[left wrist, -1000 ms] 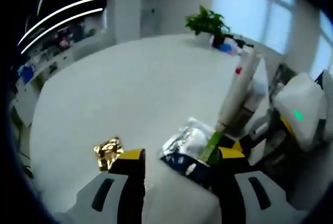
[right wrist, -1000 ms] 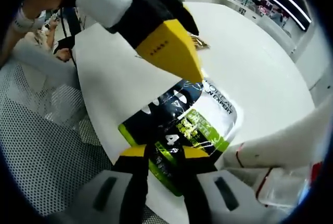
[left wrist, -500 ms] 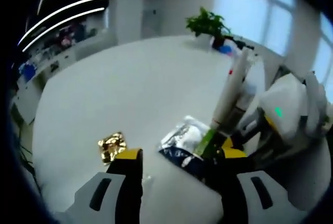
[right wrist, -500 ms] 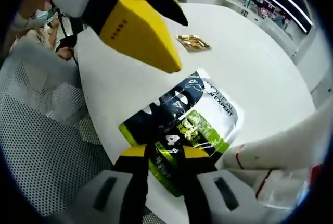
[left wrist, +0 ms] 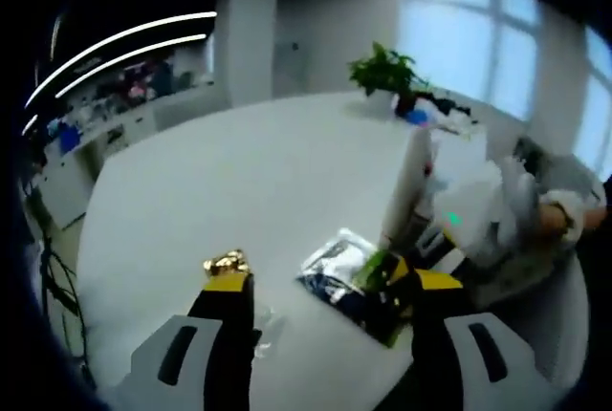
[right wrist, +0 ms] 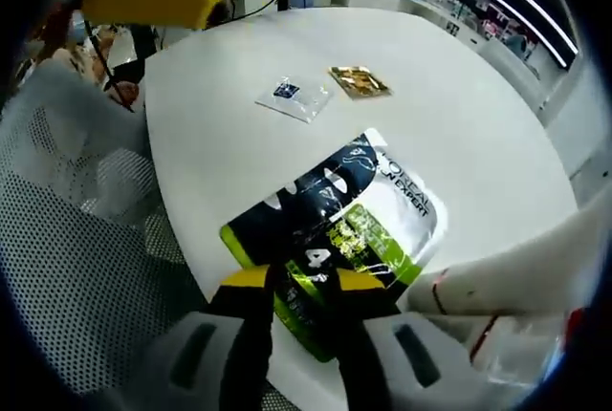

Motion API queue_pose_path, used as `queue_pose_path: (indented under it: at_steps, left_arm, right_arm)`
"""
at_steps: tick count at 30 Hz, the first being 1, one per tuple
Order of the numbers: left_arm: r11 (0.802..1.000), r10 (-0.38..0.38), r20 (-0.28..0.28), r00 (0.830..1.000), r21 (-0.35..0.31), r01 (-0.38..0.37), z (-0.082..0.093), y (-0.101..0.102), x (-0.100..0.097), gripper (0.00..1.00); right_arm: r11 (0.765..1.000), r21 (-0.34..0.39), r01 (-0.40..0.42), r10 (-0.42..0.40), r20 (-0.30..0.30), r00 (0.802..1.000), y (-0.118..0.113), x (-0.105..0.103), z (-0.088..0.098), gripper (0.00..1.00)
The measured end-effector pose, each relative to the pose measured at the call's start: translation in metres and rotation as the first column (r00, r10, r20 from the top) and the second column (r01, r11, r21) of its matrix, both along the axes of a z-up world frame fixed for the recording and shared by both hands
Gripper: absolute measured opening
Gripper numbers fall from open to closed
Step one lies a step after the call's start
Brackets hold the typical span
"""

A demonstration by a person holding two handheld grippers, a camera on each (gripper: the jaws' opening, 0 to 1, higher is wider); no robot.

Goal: Arrange the skincare products in the storage area until every visible bottle or jar stands upright without overlapping.

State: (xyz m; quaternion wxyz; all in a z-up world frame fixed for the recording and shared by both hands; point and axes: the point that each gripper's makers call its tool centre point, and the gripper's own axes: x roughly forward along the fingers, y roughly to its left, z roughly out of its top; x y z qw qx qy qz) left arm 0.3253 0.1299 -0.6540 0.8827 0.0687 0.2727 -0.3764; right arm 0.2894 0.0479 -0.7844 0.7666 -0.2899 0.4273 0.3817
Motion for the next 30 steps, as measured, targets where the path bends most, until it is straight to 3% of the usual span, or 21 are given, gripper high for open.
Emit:
queue_pose_path:
  at_steps: [5, 9, 14, 17, 20, 25, 30]
  left_arm:
    - [1.0, 0.017, 0.016, 1.0, -0.002, -0.016, 0.004, 0.008, -0.008, 0.67]
    - [0.997, 0.047, 0.008, 0.999, -0.06, -0.046, 0.007, 0.015, -0.012, 0.68]
    - [0.997, 0.067, 0.019, 0.998, -0.048, -0.066, 0.005, 0.027, -0.017, 0.7]
    - [0.996, 0.077, 0.029, 0.997, -0.036, -0.076, 0.003, 0.035, -0.017, 0.69]
    - [0.995, 0.094, 0.024, 0.995, -0.031, -0.093, 0.001, 0.043, -0.017, 0.7]
    - [0.995, 0.094, 0.036, 0.995, -0.034, -0.092, 0.005, 0.047, -0.02, 0.71]
    - [0.997, 0.082, 0.043, 0.996, -0.002, -0.082, 0.003, 0.049, -0.02, 0.72]
  right_arm:
    - [1.0, -0.003, 0.001, -0.001, 0.008, 1.0, -0.001, 0.001, 0.001, 0.28]
    - [0.999, -0.022, -0.024, 0.024, 0.028, 0.999, 0.0, 0.001, 0.002, 0.28]
    - [0.999, -0.041, -0.034, 0.037, 0.061, 0.997, -0.004, 0.003, 0.008, 0.28]
    - [0.999, -0.027, -0.034, 0.037, 0.113, 0.993, -0.003, 0.007, 0.019, 0.3]
    - [0.999, 0.039, -0.032, 0.025, 0.172, 0.985, 0.005, 0.009, 0.038, 0.32]
    - [0.993, 0.101, -0.06, 0.025, 0.315, 0.949, 0.012, 0.007, 0.077, 0.37]
    - [0.982, 0.189, -0.019, -0.042, 0.312, 0.949, 0.01, -0.002, 0.099, 0.49]
